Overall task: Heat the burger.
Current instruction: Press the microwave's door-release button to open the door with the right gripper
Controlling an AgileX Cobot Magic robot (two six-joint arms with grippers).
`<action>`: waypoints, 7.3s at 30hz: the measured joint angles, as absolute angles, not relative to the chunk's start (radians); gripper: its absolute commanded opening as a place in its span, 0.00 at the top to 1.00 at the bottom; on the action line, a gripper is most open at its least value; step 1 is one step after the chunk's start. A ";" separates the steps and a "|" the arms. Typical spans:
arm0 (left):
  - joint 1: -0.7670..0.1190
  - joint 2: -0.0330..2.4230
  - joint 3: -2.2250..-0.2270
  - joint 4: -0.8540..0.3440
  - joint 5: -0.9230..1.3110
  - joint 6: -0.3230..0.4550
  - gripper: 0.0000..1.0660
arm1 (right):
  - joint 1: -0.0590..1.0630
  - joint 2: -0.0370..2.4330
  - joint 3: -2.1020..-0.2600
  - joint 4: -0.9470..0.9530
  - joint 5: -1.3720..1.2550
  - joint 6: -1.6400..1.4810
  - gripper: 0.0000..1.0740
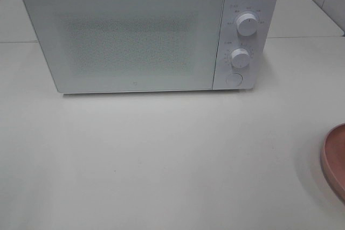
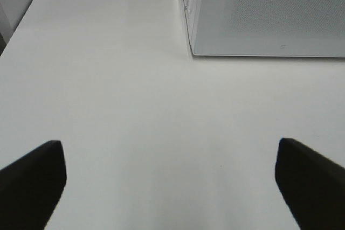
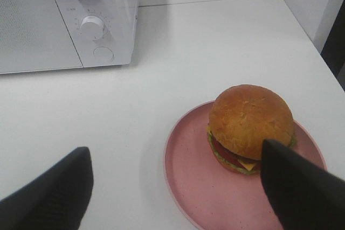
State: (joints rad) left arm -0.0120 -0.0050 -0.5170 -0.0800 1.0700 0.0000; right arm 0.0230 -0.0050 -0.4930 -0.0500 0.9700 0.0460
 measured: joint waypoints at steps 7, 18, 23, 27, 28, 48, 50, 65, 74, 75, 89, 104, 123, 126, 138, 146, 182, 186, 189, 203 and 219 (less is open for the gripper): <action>-0.012 -0.005 -0.517 -0.080 1.070 0.000 0.08 | 0.023 -0.005 -0.493 -0.050 0.970 0.046 0.29; -0.012 -0.005 -0.517 -0.080 1.070 0.000 0.08 | 0.023 -0.005 -0.493 -0.050 0.970 0.046 0.29; -0.012 -0.005 -0.517 -0.080 1.070 0.000 0.08 | 0.023 0.000 -0.509 -0.048 0.918 0.046 0.27; -0.012 -0.005 -0.517 -0.080 1.070 0.000 0.08 | 0.023 0.038 -0.515 -0.046 0.848 0.046 0.26; -0.012 -0.005 -0.517 -0.080 1.070 0.000 0.08 | 0.023 0.070 -0.516 -0.046 0.811 0.046 0.26; -0.012 -0.005 -0.517 -0.080 1.070 0.000 0.08 | 0.023 0.386 -0.509 -0.046 0.424 0.041 0.29; -0.012 -0.005 -0.517 -0.080 1.070 0.000 0.08 | 0.023 0.400 -0.509 -0.046 0.407 0.041 0.29; -0.012 -0.005 -0.517 -0.080 1.070 0.000 0.08 | 0.023 0.647 -0.463 -0.059 0.078 0.021 0.29; -0.012 -0.005 -0.517 -0.080 1.070 0.000 0.08 | 0.023 0.824 -0.424 -0.164 -0.163 0.016 0.29; -0.012 -0.005 -0.517 -0.080 1.070 0.000 0.08 | 0.023 0.824 -0.424 -0.164 -0.163 0.016 0.29; -0.012 -0.005 -0.517 -0.080 1.070 0.000 0.08 | 0.023 1.082 -0.347 -0.124 -0.553 -0.078 0.29; -0.012 -0.005 -0.517 -0.080 1.070 0.000 0.08 | 0.178 1.352 -0.347 0.091 -0.822 -0.260 0.29; -0.012 -0.005 -0.517 -0.080 1.070 0.000 0.08 | 0.582 1.493 -0.345 0.554 -1.032 -0.468 0.29; -0.012 -0.005 -0.517 -0.080 1.070 0.000 0.08 | 0.628 1.508 -0.346 0.611 -1.049 -0.470 0.29; -0.012 -0.005 -0.517 -0.081 1.070 0.005 0.08 | 0.663 1.526 -0.346 0.681 -1.055 -0.042 0.51; -0.012 -0.005 -0.517 -0.081 1.070 0.000 0.08 | 0.663 1.526 -0.346 0.682 -1.054 0.445 0.82; -0.012 -0.005 -0.517 -0.081 1.070 0.005 0.08 | 0.663 1.623 -0.347 0.695 -0.942 1.177 1.00; -0.012 -0.005 -0.517 -0.081 1.070 0.000 0.08 | 0.663 1.688 -0.347 0.660 -0.991 1.256 1.00; -0.012 -0.005 -0.517 -0.081 1.070 0.005 0.08 | 0.659 1.722 -0.348 0.648 -1.009 1.287 1.00; -0.012 -0.005 -0.517 -0.081 1.070 0.005 0.08 | 0.513 1.851 -0.427 0.430 -1.023 1.429 1.00; -0.012 -0.005 -0.517 -0.081 1.070 0.005 0.08 | 0.428 1.983 -0.565 0.310 -1.013 1.464 1.00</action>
